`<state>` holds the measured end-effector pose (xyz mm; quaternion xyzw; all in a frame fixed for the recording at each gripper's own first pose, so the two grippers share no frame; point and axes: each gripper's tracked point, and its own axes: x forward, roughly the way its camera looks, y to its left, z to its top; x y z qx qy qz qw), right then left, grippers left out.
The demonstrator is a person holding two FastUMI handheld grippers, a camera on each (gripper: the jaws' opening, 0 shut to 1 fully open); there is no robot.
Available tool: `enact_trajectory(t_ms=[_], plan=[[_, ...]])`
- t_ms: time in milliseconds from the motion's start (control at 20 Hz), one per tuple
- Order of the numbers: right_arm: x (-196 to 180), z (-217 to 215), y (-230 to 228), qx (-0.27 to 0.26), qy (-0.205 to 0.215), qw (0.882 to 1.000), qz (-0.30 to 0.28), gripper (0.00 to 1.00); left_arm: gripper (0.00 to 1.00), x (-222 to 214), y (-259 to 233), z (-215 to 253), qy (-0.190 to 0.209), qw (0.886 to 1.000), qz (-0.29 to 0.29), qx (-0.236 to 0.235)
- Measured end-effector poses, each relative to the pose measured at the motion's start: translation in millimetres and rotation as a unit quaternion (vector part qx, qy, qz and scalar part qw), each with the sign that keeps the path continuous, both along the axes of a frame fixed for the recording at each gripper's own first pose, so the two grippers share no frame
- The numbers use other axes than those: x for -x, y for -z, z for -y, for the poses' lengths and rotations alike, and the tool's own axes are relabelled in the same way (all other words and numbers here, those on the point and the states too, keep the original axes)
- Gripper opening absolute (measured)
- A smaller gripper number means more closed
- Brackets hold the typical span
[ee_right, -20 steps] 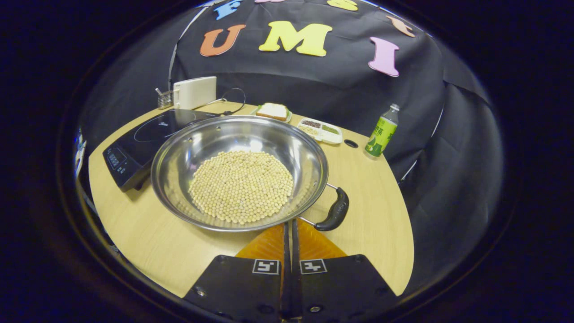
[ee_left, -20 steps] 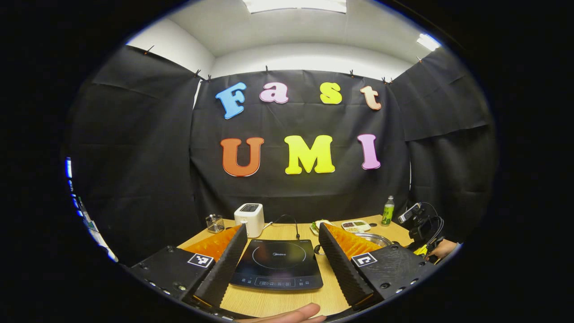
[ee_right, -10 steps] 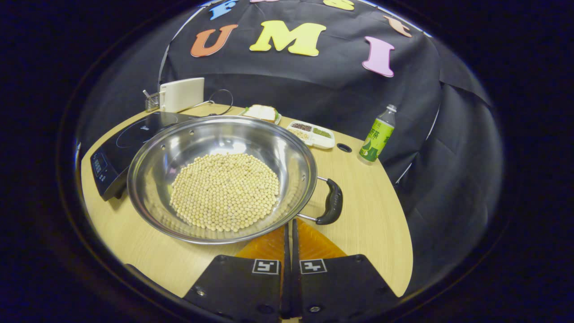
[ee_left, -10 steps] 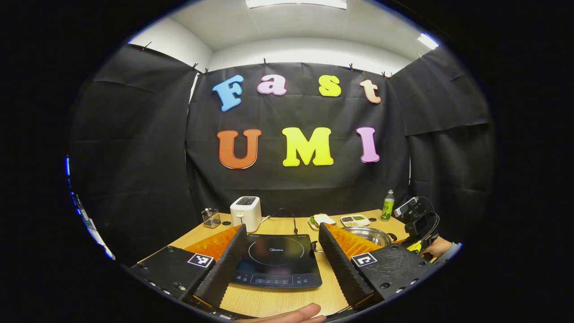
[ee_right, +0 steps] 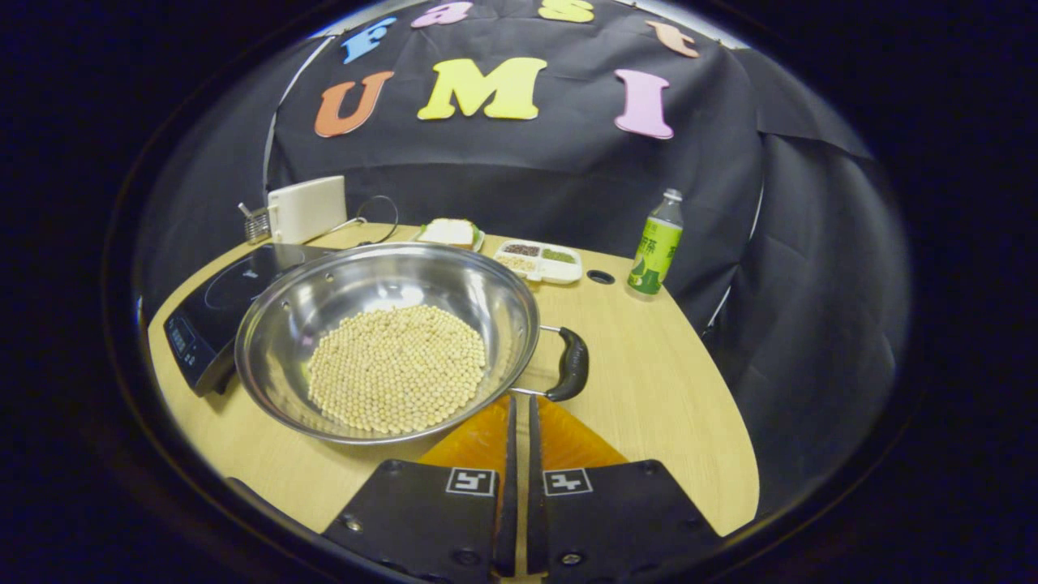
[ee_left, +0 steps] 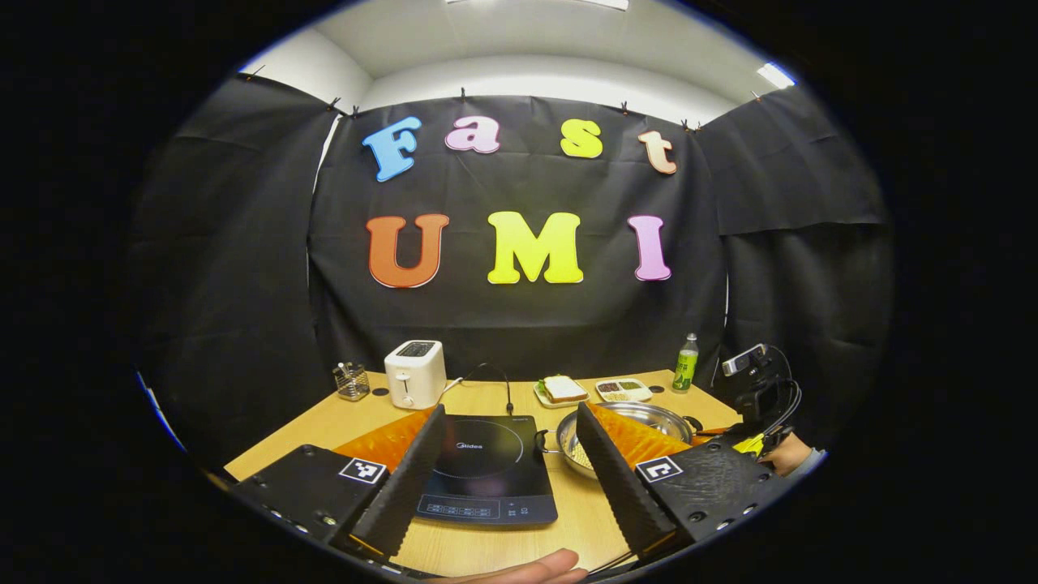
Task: First push the handle of the pot to place it horizontally, then grasp the pot with both hands and set it on the induction cooktop.
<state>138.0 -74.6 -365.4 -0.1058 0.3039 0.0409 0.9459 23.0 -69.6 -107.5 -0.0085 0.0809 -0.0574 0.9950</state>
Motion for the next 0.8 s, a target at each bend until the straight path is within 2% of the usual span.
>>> enact_trajectory(t_ms=[100,350,400,450,550,800], plan=[[1.3,3.3,-8.7,-0.015,0.007,1.0,0.011,0.1,0.96,-11.6,6.2,7.1,0.003,1.0,-0.003,0.016],[9.7,6.4,-33.2,-0.051,0.034,0.998,0.035,0.39,0.95,-44.1,39.2,24.0,0.011,0.999,-0.039,0.03],[11.4,6.2,-39.7,-0.059,0.038,0.997,0.041,0.51,0.95,-51.3,48.0,26.8,0.012,0.998,-0.046,0.029],[12.2,6.9,-46.7,-0.063,0.044,0.996,0.046,0.76,0.95,-57.4,57.3,30.6,0.016,0.998,-0.055,0.029],[13.0,8.2,-54.0,-0.068,0.054,0.995,0.048,0.97,0.95,-69.2,71.9,36.3,0.019,0.997,-0.074,0.03],[5.7,7.1,-62.3,-0.092,0.076,0.992,0.033,0.98,0.95,-97.5,111.8,51.2,0.037,0.992,-0.12,0.028]])
